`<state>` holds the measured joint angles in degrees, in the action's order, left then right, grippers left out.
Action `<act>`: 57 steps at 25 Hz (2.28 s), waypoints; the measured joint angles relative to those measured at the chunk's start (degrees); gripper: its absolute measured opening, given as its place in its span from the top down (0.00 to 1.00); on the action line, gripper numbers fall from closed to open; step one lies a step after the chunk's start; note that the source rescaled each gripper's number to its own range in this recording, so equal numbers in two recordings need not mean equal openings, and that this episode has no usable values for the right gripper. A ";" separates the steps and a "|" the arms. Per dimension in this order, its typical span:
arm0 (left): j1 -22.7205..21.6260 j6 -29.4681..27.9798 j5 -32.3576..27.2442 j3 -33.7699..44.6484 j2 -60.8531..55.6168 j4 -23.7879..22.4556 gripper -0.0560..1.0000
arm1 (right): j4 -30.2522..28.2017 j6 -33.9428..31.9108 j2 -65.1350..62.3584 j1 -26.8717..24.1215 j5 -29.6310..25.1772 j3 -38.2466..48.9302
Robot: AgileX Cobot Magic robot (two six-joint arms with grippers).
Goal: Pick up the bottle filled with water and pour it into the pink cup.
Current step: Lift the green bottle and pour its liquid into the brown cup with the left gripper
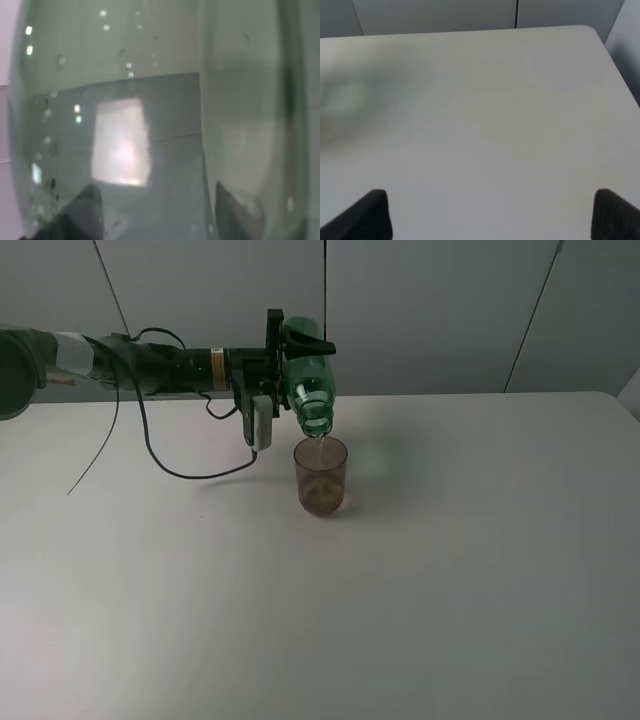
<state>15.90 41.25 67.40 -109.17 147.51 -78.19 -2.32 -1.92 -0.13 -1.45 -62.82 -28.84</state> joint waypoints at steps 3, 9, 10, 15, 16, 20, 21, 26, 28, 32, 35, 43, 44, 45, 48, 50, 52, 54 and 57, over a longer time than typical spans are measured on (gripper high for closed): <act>0.00 0.00 0.05 0.00 0.00 -0.27 0.94 | 0.00 0.00 0.00 0.00 0.00 0.00; 0.00 0.10 0.14 0.00 0.00 -0.36 0.94 | 0.00 0.00 0.00 0.00 0.00 0.00; 0.00 0.28 0.14 0.00 0.00 -0.36 0.94 | 0.00 0.00 0.00 0.00 0.00 0.00; 0.00 1.49 0.95 0.00 0.00 -0.13 0.94 | 0.00 0.00 0.00 0.00 0.00 0.00; 0.00 1.93 0.95 0.00 0.00 -0.13 0.94 | 0.00 0.00 0.00 0.00 0.00 0.00; 0.00 2.90 0.95 0.00 0.00 -0.13 0.94 | 0.00 0.00 0.00 0.00 0.00 0.00; 0.00 3.34 0.95 0.00 0.00 -0.13 0.94 | 0.00 0.00 0.00 0.00 0.00 0.00; 0.00 5.07 0.99 0.00 0.00 -0.02 0.94 | 0.00 0.00 0.00 0.00 0.00 0.00; 0.00 5.42 0.99 0.00 0.00 -0.02 0.94 | 0.00 0.00 0.00 0.00 0.00 0.00; 0.00 6.64 1.09 0.00 0.00 0.08 0.94 | 0.00 0.00 0.00 0.00 0.00 0.00; 0.00 7.84 1.09 0.00 0.00 0.19 0.94 | 0.00 0.00 0.00 0.00 0.00 0.00; 0.00 10.50 1.23 0.00 0.00 0.30 0.94 | 0.00 0.00 0.00 0.00 0.00 0.00; 0.00 10.86 1.23 0.00 0.00 0.30 0.94 | 0.00 0.00 0.00 0.00 0.00 0.00; 0.00 11.12 1.23 0.00 0.00 0.30 0.94 | 0.00 0.00 0.00 0.00 0.00 0.00; 0.09 11.94 1.23 0.00 0.00 0.42 0.94 | 0.00 0.00 0.00 0.00 0.00 0.00; 0.13 12.37 1.37 0.00 0.00 0.42 0.94 | 0.00 0.00 0.00 0.00 0.00 0.00; 0.13 12.63 1.42 0.00 0.00 0.63 0.94 | 0.00 0.00 0.00 0.00 0.00 0.00; 0.22 12.77 1.42 0.00 0.00 0.75 0.94 | 0.00 0.00 0.00 0.00 0.00 0.00; 0.34 13.10 1.42 0.00 0.00 1.02 0.94 | 0.00 0.00 0.00 0.00 0.00 0.00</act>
<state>16.24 54.35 68.81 -109.17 147.51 -77.17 -2.32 -1.92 -0.13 -1.45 -62.82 -28.84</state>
